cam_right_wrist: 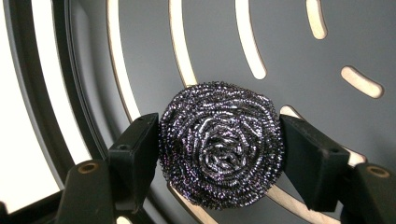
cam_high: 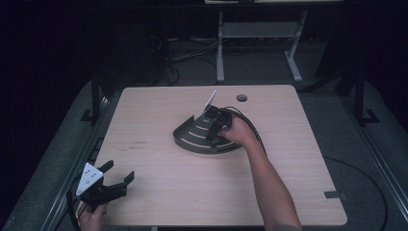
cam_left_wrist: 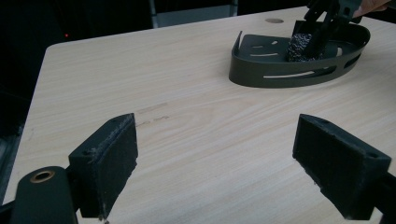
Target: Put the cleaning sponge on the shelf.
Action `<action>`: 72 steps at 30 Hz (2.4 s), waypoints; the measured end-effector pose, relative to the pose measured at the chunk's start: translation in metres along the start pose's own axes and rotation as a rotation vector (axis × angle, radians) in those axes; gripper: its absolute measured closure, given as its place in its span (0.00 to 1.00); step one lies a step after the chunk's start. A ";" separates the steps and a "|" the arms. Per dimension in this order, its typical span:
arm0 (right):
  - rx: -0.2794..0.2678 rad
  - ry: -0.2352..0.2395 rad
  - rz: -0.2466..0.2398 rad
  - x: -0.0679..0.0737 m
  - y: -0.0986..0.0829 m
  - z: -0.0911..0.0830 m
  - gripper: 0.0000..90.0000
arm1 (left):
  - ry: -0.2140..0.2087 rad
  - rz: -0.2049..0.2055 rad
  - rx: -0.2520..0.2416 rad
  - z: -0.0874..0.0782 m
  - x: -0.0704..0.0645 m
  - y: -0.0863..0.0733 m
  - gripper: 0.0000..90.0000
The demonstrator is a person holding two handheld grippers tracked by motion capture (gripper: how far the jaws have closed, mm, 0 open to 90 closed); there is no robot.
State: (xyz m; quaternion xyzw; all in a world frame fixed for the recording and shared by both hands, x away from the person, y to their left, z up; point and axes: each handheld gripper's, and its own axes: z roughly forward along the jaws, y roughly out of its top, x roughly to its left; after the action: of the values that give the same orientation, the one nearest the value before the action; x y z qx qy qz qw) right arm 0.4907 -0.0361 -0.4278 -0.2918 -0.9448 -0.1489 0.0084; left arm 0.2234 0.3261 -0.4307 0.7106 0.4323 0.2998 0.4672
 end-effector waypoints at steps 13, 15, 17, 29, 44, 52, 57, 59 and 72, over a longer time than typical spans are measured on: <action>-0.093 0.017 0.006 -0.002 -0.007 -0.027 0.24 | -0.004 0.008 0.009 0.001 -0.001 -0.001 0.15; -0.092 0.022 0.003 -0.002 -0.008 -0.030 0.23 | 0.000 0.013 0.012 0.001 -0.001 -0.001 0.15; -0.086 0.010 -0.001 0.000 -0.009 -0.032 0.22 | -0.001 0.012 0.009 0.001 -0.001 -0.001 0.15; -0.083 0.009 -0.003 0.004 -0.015 -0.042 0.20 | -0.006 0.026 0.010 0.002 -0.004 0.000 0.15; -0.096 -0.010 -0.011 0.007 -0.027 -0.058 0.20 | -0.004 0.022 0.007 0.001 -0.002 0.000 0.15; -0.110 -0.012 0.012 0.002 -0.046 -0.063 0.20 | -0.009 0.030 0.014 0.003 -0.004 0.000 0.15; -0.123 -0.017 0.025 0.000 -0.057 -0.070 0.20 | -0.009 0.029 0.012 0.003 -0.004 0.000 0.15; -0.119 -0.021 0.026 -0.001 -0.062 -0.071 0.20 | -0.011 0.027 0.013 0.003 -0.004 0.000 0.15; -0.138 -0.030 0.045 -0.002 -0.086 -0.080 0.20 | -0.015 0.033 0.020 0.004 -0.005 0.000 0.15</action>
State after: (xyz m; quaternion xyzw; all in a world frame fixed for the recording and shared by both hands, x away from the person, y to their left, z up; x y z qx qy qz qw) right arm 0.4388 -0.1276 -0.3750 -0.3150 -0.9255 -0.2089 -0.0226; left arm 0.2244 0.3194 -0.4321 0.7246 0.4200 0.2978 0.4581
